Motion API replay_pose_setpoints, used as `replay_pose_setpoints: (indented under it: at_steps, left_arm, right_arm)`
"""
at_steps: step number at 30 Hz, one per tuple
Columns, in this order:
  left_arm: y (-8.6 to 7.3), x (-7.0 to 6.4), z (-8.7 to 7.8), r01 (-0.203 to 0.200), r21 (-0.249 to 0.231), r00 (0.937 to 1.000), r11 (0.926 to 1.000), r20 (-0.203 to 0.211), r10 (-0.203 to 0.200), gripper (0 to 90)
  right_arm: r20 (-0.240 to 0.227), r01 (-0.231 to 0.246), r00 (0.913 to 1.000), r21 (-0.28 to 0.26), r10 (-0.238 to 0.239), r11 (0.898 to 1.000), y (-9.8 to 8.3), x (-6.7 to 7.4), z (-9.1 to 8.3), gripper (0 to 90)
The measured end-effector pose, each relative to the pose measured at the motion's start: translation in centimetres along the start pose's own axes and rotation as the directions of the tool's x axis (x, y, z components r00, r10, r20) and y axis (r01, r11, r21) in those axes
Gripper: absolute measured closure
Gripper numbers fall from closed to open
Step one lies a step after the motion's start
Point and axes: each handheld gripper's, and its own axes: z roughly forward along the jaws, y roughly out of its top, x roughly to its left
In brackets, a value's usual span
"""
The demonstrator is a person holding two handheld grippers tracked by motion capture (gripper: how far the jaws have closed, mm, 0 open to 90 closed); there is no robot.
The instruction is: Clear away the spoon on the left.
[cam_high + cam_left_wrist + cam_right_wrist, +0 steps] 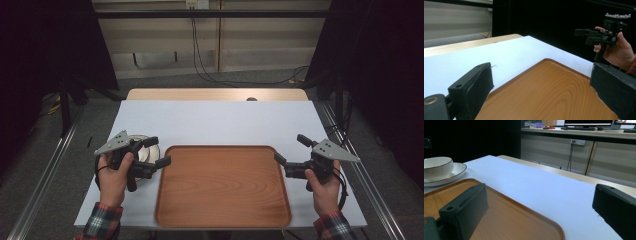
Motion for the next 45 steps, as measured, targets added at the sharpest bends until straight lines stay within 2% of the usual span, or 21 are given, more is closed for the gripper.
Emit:
replay_pose_setpoints:
  at_steps: [11, 13, 15, 17, 21, 23, 26, 27, 28, 29, 30, 32, 34, 37, 38, 40, 41, 42, 43, 44, 45]
  left_arm:
    - [-0.1, 0.0, -0.7, 0.005, 0.029, 0.9997, 0.9996, -0.024, -0.004, 4.3]
    - [0.0, 0.1, -1.1, -0.003, 0.045, 0.9990, 0.9990, -0.045, 0.005, 4.3]
    - [0.0, 0.1, -1.3, -0.003, 0.049, 0.9990, 0.9988, -0.044, 0.005, 4.3]
    - [0.1, 0.2, -1.8, 0.009, 0.076, 0.9971, 0.9971, -0.076, -0.003, 4.3]
    - [-0.1, 0.4, -2.4, 0.014, 0.081, 0.9963, 0.9966, -0.086, -0.007, 4.3]
    - [0.0, 0.4, -3.0, 0.016, 0.078, 0.9931, 0.9968, -0.117, -0.007, 4.2]
    - [-0.1, 0.4, -3.4, 0.007, 0.073, 0.9938, 0.9973, -0.111, 0.001, 4.2]
    - [-0.1, 0.3, -3.6, 0.005, 0.084, 0.9908, 0.9965, -0.135, 0.006, 4.2]
    - [-0.2, 0.4, -3.7, 0.005, 0.069, 0.9927, 0.9976, -0.120, 0.003, 4.2]
    - [-0.2, 0.4, -3.7, 0.005, 0.069, 0.9927, 0.9976, -0.120, 0.003, 4.1]
    - [-0.3, 0.3, -3.9, 0.008, 0.075, 0.9903, 0.9972, -0.139, 0.003, 4.1]
    - [-0.4, 0.4, -4.2, 0.013, 0.079, 0.9915, 0.9968, -0.130, -0.002, 3.6]
    - [-0.6, 0.4, -4.7, 0.022, 0.098, 0.9859, 0.9950, -0.167, -0.006, 3.6]
    - [-1.0, 0.6, -5.6, 0.032, 0.089, 0.9829, 0.9955, -0.183, -0.015, 3.6]
    - [-1.2, 0.5, -5.8, 0.036, 0.086, 0.9773, 0.9956, -0.211, -0.017, 3.6]
    - [-1.6, 0.5, -6.4, 0.041, 0.066, 0.9731, 0.9970, -0.229, -0.025, 3.6]
    - [-1.8, 0.5, -6.6, 0.039, 0.066, 0.9703, 0.9970, -0.241, -0.022, 3.5]
    - [-2.2, 0.4, -7.1, 0.045, 0.072, 0.9644, 0.9964, -0.263, -0.025, 3.4]
    - [-2.5, 0.5, -7.4, 0.050, 0.077, 0.9634, 0.9958, -0.267, -0.027, 3.4]
    - [-2.7, 0.4, -7.6, 0.060, 0.074, 0.9579, 0.9955, -0.285, -0.036, 3.4]
    - [-2.9, 0.4, -7.8, 0.066, 0.072, 0.9568, 0.9952, -0.287, -0.042, 3.5]
  right_arm:
    - [-0.020, 0.004, 0.9998, 0.017, -0.004, 1.000, -0.2, 0.2, 0.6, 0.0]
    - [-0.026, -0.003, 0.9996, 0.015, 0.004, 1.000, -0.2, 0.2, 0.9, 0.0]
    - [-0.032, 0.001, 0.9995, 0.021, -0.001, 1.000, -0.3, 0.2, 1.1, 0.0]
    - [-0.037, 0.001, 0.9993, 0.020, 0.000, 1.000, -0.3, 0.2, 1.2, 0.0]
    - [-0.040, -0.002, 0.9992, 0.020, 0.003, 1.000, -0.3, 0.2, 1.4, 0.0]
    - [-0.043, -0.002, 0.9991, 0.018, 0.003, 1.000, -0.3, 0.3, 1.5, 0.1]
    - [-0.048, -0.001, 0.9988, 0.016, 0.002, 1.000, -0.3, 0.3, 1.6, 0.1]
    - [-0.052, -0.002, 0.9987, 0.016, 0.002, 1.000, -0.3, 0.3, 1.6, 0.1]
    - [-0.051, -0.003, 0.9987, 0.016, 0.004, 1.000, -0.3, 0.3, 1.7, 0.1]
    - [-0.051, -0.003, 0.9987, 0.016, 0.004, 1.000, -0.3, 0.3, 1.7, 0.1]
    - [-0.050, -0.004, 0.9987, 0.016, 0.005, 1.000, -0.3, 0.3, 1.7, 0.1]
    - [-0.044, 0.000, 0.9990, 0.018, 0.001, 1.000, -0.3, 0.2, 1.7, 0.1]
    - [-0.044, -0.001, 0.9990, 0.018, 0.001, 1.000, -0.3, 0.2, 1.7, 0.1]
    - [-0.047, 0.003, 0.9989, 0.017, -0.002, 1.000, -0.3, 0.2, 1.7, 0.1]
    - [-0.047, 0.003, 0.9989, 0.017, -0.002, 1.000, -0.3, 0.2, 1.7, 0.1]
    - [-0.045, 0.002, 0.9990, 0.015, -0.002, 1.000, -0.3, 0.1, 1.7, 0.1]
    - [-0.048, -0.001, 0.9988, 0.015, 0.001, 1.000, -0.3, 0.2, 1.7, 0.2]
    - [-0.052, -0.003, 0.9987, 0.014, 0.004, 1.000, -0.3, 0.2, 1.8, 0.2]
    - [-0.056, 0.001, 0.9984, 0.013, 0.000, 1.000, -0.2, 0.2, 1.8, 0.2]
    - [-0.057, 0.002, 0.9983, 0.011, -0.002, 1.000, -0.2, 0.2, 1.8, 0.3]
    - [-0.057, 0.003, 0.9984, 0.012, -0.002, 1.000, -0.2, 0.2, 1.9, 0.2]
